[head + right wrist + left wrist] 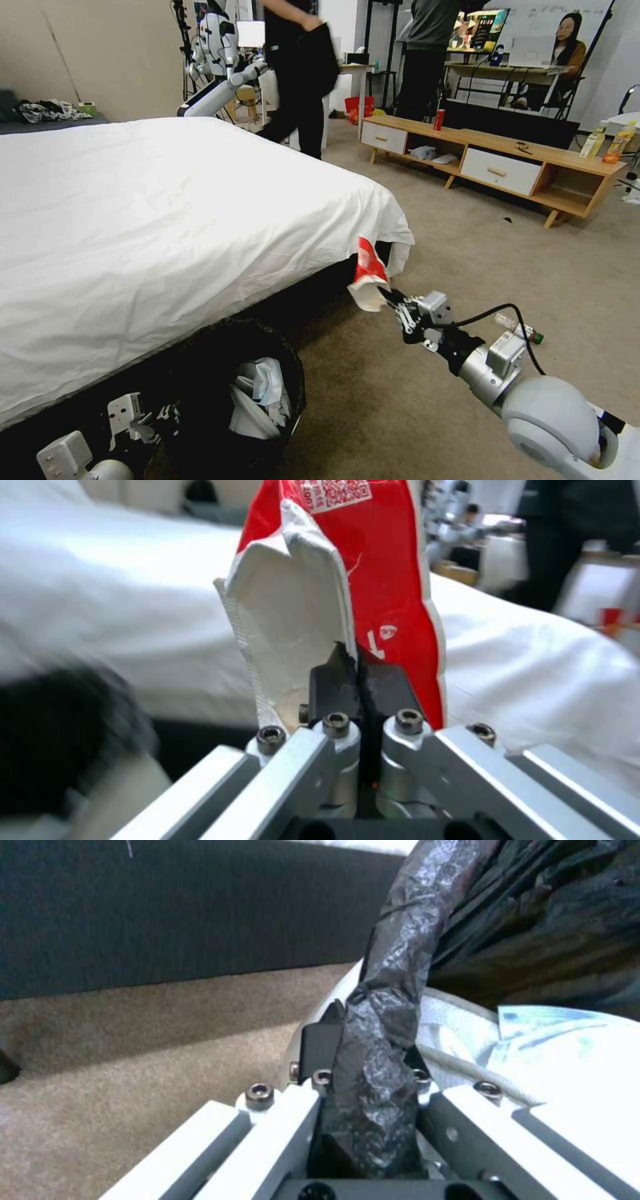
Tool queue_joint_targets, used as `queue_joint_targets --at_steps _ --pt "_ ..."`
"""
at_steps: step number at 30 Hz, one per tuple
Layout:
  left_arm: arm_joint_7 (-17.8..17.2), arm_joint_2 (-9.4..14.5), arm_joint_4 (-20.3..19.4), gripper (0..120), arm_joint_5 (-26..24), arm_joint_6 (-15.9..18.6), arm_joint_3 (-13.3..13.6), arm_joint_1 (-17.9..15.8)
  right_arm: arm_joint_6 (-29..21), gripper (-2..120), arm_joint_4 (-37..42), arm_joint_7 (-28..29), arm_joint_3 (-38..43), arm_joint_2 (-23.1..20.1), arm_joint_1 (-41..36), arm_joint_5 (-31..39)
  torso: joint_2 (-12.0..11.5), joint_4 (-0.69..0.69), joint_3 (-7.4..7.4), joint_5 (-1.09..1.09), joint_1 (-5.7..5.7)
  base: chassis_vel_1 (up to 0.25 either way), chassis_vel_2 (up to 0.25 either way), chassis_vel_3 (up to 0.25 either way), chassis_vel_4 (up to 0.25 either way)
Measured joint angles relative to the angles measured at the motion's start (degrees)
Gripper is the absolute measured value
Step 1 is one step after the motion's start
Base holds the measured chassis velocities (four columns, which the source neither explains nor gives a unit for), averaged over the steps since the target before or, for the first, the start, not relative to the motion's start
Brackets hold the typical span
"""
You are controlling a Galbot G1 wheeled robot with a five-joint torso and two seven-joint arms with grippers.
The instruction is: Pick up the trash bin and place the garbage on the floor into it.
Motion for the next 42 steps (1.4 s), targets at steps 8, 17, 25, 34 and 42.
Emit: queue_joint_targets --at_steps 8,17,25,34,42 --pt "0.45 0.34 0.11 2 0.11 -0.01 0.37 0.00 0.31 0 2.70 -1.87 -10.14 2.10 10.70 8.63 0.01 -0.01 0.00 0.00 0.00 0.000 0.000 0.000 0.000" --pt "1.05 0.16 0.08 2 0.71 0.00 0.37 0.12 0.60 0 1.68 -4.39 -28.25 6.89 25.05 13.24 0.01 0.00 0.00 0.00 0.00 0.000 0.000 0.000 0.000" --pt "1.34 -0.01 0.08 2 1.12 0.00 0.19 -0.02 -1.87 0 -0.05 -4.09 -39.83 9.51 32.19 14.43 0.01 0.00 0.00 0.00 0.00 0.000 0.000 0.000 0.000" --pt "1.35 0.03 -0.22 2 1.01 -0.01 -0.35 0.02 -3.62 0 -2.39 -2.27 -44.98 10.95 32.92 12.86 0.01 -0.01 0.00 0.01 0.00 0.000 0.000 0.000 0.000" --pt "1.35 -0.36 -0.24 2 0.99 0.00 -0.28 -0.13 -5.22 0 -4.03 -0.91 -45.97 10.76 29.27 9.99 0.01 -0.01 0.00 0.01 0.00 0.000 0.000 0.000 0.000"
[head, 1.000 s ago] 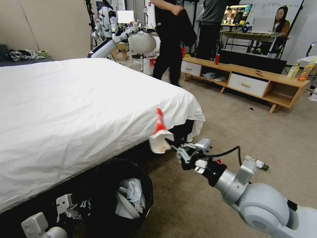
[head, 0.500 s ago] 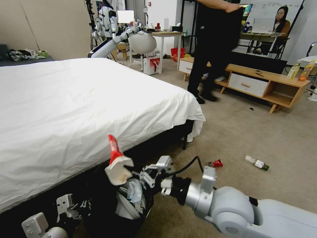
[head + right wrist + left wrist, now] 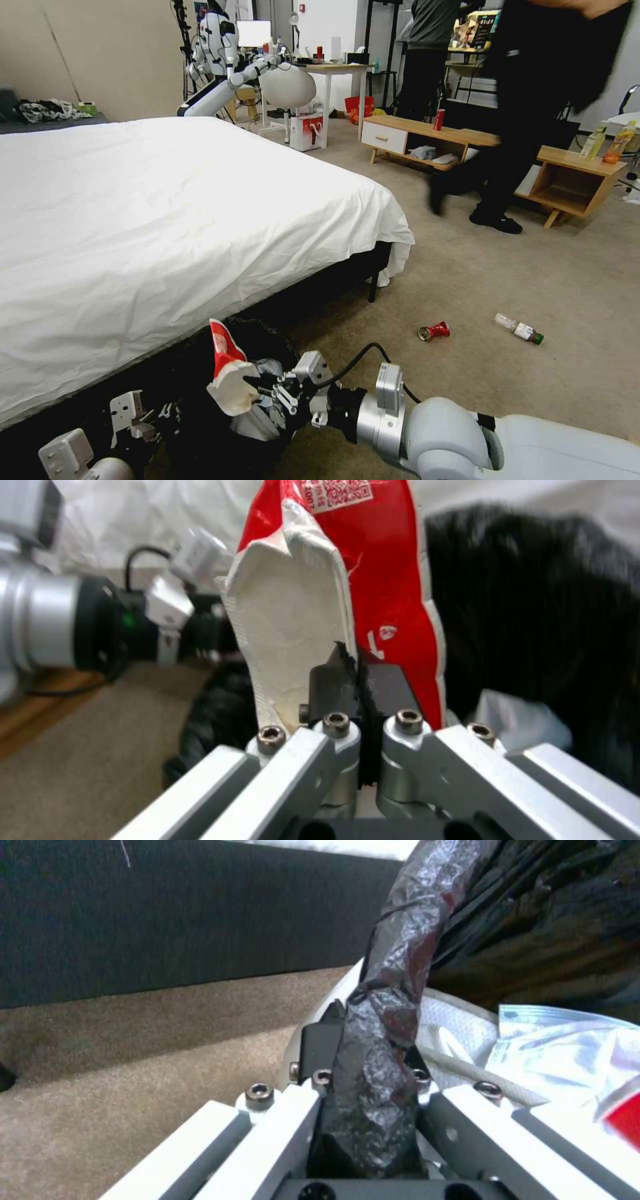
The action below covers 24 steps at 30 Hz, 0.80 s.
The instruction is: Pick up the trash bin and place the garbage on the floor into it.
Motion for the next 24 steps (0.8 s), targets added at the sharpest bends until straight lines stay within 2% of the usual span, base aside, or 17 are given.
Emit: queue_joint_targets --at_steps 10,24 --pt "0.15 -0.36 0.16 2 0.21 0.00 0.15 -0.18 -0.13 0 -3.84 0.18 0.09 0.62 -4.14 -2.99 0.00 0.00 0.00 0.00 0.00 0.000 0.000 0.000 0.000" --pt "0.36 -0.34 1.11 2 0.24 -0.02 0.15 -0.66 1.43 0 -9.58 -0.22 0.02 4.03 -3.30 -4.20 0.00 0.01 0.00 0.00 0.00 0.000 0.000 0.000 0.000"
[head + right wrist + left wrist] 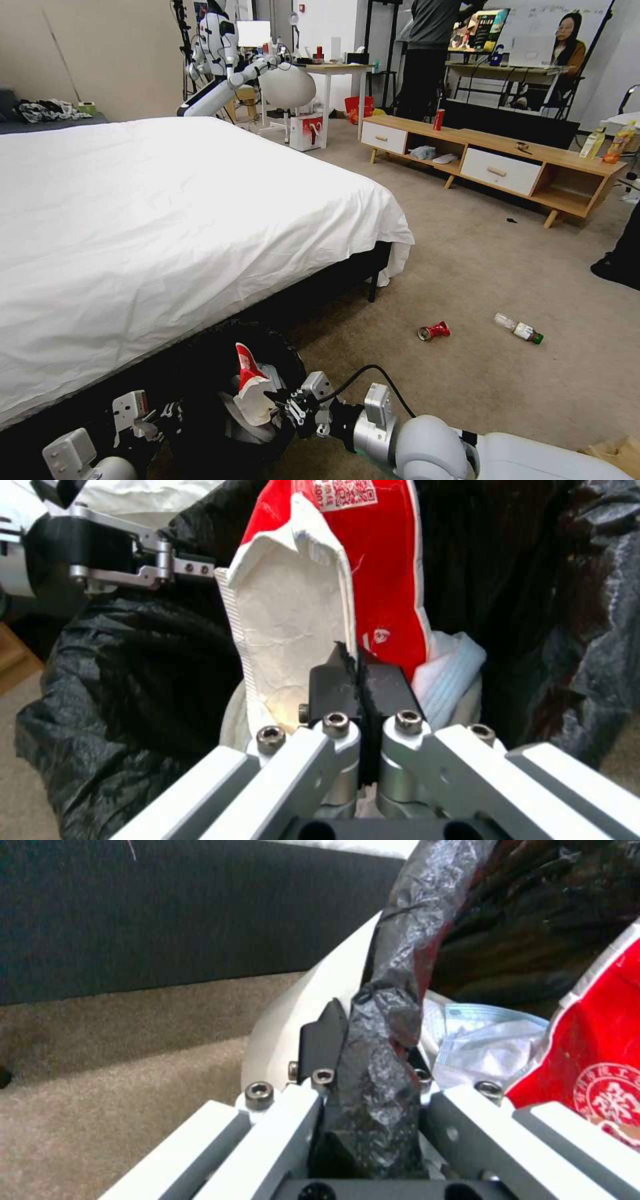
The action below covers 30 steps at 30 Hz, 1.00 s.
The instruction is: Pick up the trash bin and place the garbage on the floor into it.
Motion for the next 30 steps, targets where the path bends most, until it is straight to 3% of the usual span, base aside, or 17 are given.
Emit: queue_joint_targets --at_steps 4,8,10,12,20,22,25,30 --pt "0.09 -0.12 0.39 2 0.02 0.00 0.11 -0.14 0.33 1 -1.27 0.51 -0.15 0.85 0.09 -0.32 0.00 -0.01 0.00 0.00 0.00 0.000 0.000 0.000 0.000" --pt "0.26 -0.18 0.71 2 0.11 -0.01 0.30 -0.29 0.61 19 -1.84 0.92 0.20 1.57 0.29 -0.42 0.00 -0.01 0.00 0.00 0.00 0.000 0.000 0.000 0.000" --pt "0.27 -0.20 0.73 2 0.11 0.00 0.35 -0.35 0.73 22 -1.90 1.08 0.31 1.78 0.40 -0.42 0.00 -0.01 0.00 0.00 0.00 0.000 0.000 0.000 0.000" --pt "0.32 -0.22 0.76 2 0.11 0.00 0.42 -0.45 0.82 35 -1.90 1.37 0.54 2.01 0.56 -0.39 0.00 0.00 0.00 0.00 0.00 0.000 0.000 0.000 0.000" --pt "0.66 -0.22 1.02 2 0.09 0.03 0.45 -0.44 0.85 59 -0.78 1.49 1.53 1.59 0.65 -0.18 0.00 -0.01 0.00 0.00 0.00 0.000 0.000 0.000 0.000" --pt "0.74 -0.29 1.17 2 0.21 0.04 0.39 -0.41 0.84 72 0.12 1.66 2.22 1.39 0.74 0.07 0.00 -0.01 0.00 0.00 0.00 0.000 0.000 0.000 0.000" --pt "0.76 -0.30 1.18 2 0.29 0.03 0.39 -0.37 0.77 76 0.57 1.78 2.60 1.19 0.75 0.26 0.00 0.00 -0.01 0.01 0.00 0.000 0.000 0.000 0.000" --pt "0.87 -0.32 1.19 2 0.44 0.04 0.32 -0.08 0.62 96 2.43 1.93 4.60 -0.14 0.17 0.46 0.00 0.00 0.00 0.02 0.00 0.000 0.000 0.000 0.000"
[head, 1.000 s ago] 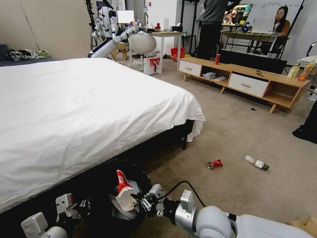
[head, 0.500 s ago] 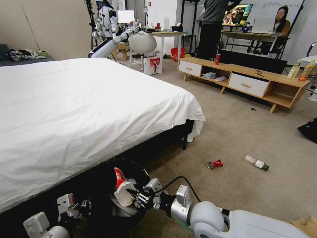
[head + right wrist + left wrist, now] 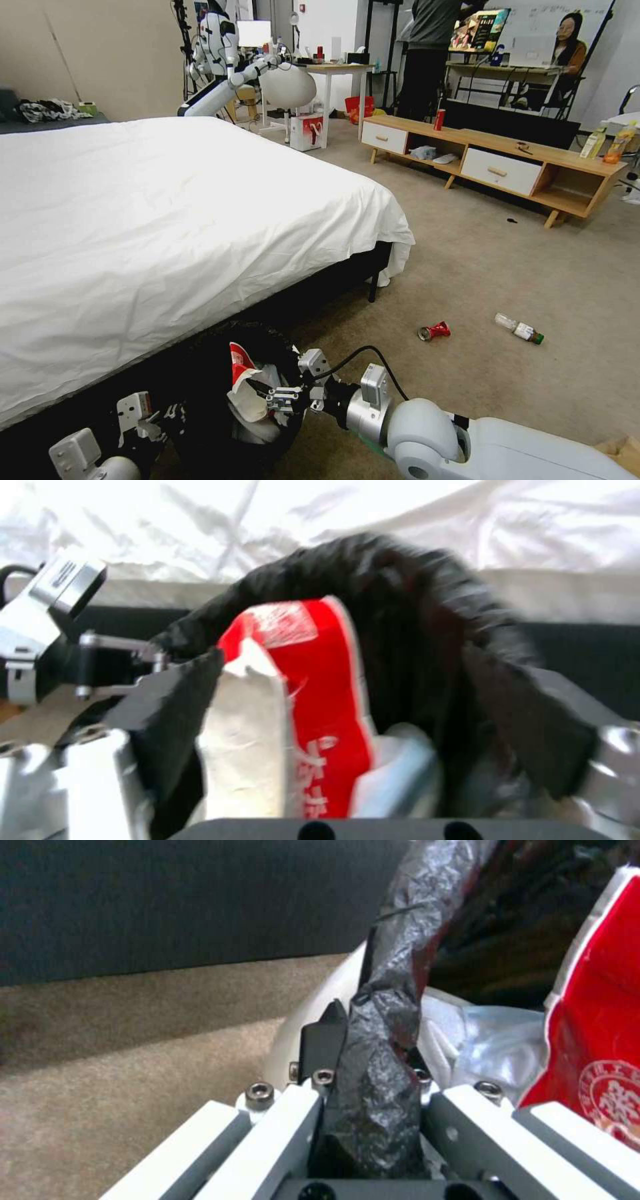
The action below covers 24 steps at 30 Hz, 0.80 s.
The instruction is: Pick up the trash bin and place the garbage on the floor into it.
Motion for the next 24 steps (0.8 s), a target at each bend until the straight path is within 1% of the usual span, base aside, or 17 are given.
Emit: queue_joint_targets --at_steps 1,2,9,16,19,21,23,24 --pt "0.00 0.00 0.00 2 0.00 0.00 0.00 0.00 0.00 96 0.00 0.00 0.00 0.00 0.00 0.00 0.00 0.00 0.00 0.00 0.00 0.000 0.000 0.000 0.000" --pt "0.00 0.00 -0.01 2 0.00 0.00 0.01 0.09 -0.16 99 0.99 0.10 1.31 -0.59 -0.58 0.01 0.00 -0.01 0.00 -0.01 0.00 0.000 0.000 0.000 0.000" --pt "0.03 0.00 -0.20 2 0.13 -0.01 -0.03 0.32 -0.80 100 4.53 0.71 4.88 -2.27 -1.61 0.41 0.00 -0.01 0.00 -0.01 0.00 0.000 0.000 0.000 0.000" --pt "0.01 -0.15 -0.44 2 0.28 -0.02 -0.17 0.61 -0.80 100 5.51 0.87 6.00 -2.53 -1.97 0.57 0.00 0.00 0.00 -0.01 0.00 0.000 0.000 0.000 0.000" --pt "0.01 -0.24 -0.51 2 0.46 -0.02 -0.19 0.76 -0.58 100 6.27 0.88 7.76 -2.87 -2.69 0.61 0.00 0.00 0.00 -0.01 0.00 0.000 0.000 0.000 0.000" --pt "0.01 -0.23 -0.60 2 0.87 -0.02 -0.40 0.90 0.19 100 7.22 0.87 12.15 -4.04 -4.59 0.73 0.00 0.00 0.00 -0.01 0.00 0.000 0.000 0.000 0.000" --pt "0.01 -0.23 -0.66 2 0.94 -0.02 -0.43 0.92 0.34 100 7.39 0.87 13.33 -4.39 -5.06 0.78 0.00 0.00 0.00 -0.01 0.00 0.000 0.000 0.000 0.000" --pt "-0.05 -0.21 -0.76 2 1.22 -0.02 -0.48 0.99 0.82 100 7.83 0.76 16.35 -5.37 -6.47 0.89 0.00 -0.01 0.00 -0.01 0.00 0.000 0.000 0.000 0.000"
